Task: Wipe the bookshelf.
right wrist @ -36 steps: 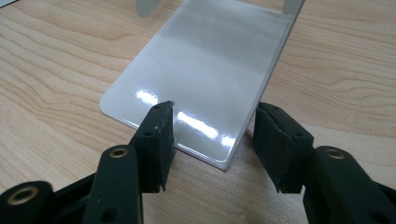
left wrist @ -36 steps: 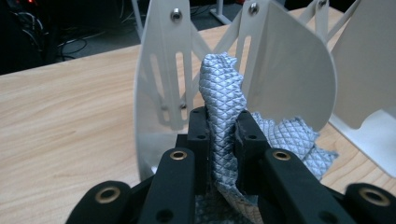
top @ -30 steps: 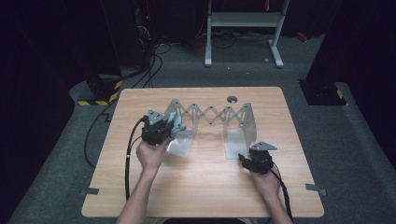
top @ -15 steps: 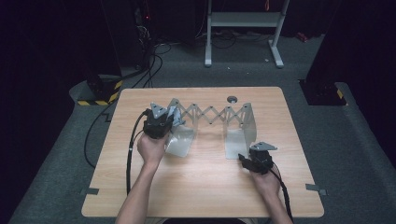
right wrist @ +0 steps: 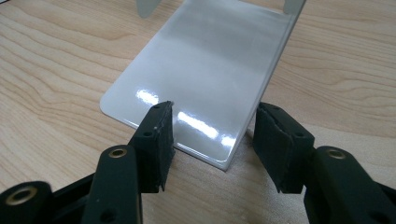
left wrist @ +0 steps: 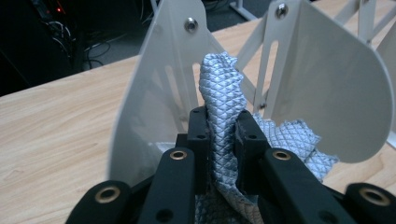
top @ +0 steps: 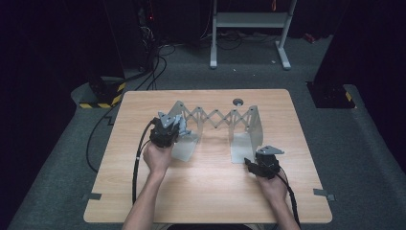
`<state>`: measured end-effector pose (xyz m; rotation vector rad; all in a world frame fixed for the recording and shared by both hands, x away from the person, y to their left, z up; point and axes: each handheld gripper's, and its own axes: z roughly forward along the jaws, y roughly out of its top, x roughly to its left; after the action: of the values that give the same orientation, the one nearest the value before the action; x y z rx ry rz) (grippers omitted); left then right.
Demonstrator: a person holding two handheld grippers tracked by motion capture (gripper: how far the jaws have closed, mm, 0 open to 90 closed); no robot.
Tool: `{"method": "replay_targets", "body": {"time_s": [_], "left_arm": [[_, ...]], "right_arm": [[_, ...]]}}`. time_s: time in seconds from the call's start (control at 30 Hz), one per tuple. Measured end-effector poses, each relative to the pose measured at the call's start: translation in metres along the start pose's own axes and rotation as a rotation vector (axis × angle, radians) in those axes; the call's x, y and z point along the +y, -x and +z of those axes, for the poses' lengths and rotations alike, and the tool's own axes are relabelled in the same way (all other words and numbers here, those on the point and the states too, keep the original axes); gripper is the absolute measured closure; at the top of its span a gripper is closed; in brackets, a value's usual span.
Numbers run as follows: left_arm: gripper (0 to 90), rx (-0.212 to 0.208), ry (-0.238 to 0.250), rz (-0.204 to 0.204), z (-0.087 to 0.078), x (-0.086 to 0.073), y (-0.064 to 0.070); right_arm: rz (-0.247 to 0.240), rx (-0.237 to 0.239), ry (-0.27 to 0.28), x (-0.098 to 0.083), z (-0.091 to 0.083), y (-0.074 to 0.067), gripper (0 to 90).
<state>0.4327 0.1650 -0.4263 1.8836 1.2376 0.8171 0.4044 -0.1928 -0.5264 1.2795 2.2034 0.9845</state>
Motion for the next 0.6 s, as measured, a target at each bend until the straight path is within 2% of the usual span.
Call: {"method": "replay_targets", "body": {"time_s": [0.07,0.23,0.4,0.47,0.6], "left_arm": [[79.3,0.000,-0.021,0.004,0.005,-0.004,0.002],[79.4,-0.015,-0.061,-0.020,0.019,-0.013,0.002],[79.5,-0.003,-0.100,0.001,0.030,-0.017,0.005],[79.5,0.013,-0.133,0.026,0.039,-0.020,0.008],[79.5,0.016,-0.178,0.038,0.052,-0.025,0.010]], "right_arm": [[0.000,0.000,0.000,0.000,0.000,0.000,48.1],[0.000,0.000,0.000,0.000,0.000,0.000,48.0],[0.000,0.000,0.000,0.000,0.000,0.000,48.0],[0.000,0.000,0.000,0.000,0.000,0.000,48.0],[0.000,0.001,0.000,0.000,0.000,0.000,48.0]]}}
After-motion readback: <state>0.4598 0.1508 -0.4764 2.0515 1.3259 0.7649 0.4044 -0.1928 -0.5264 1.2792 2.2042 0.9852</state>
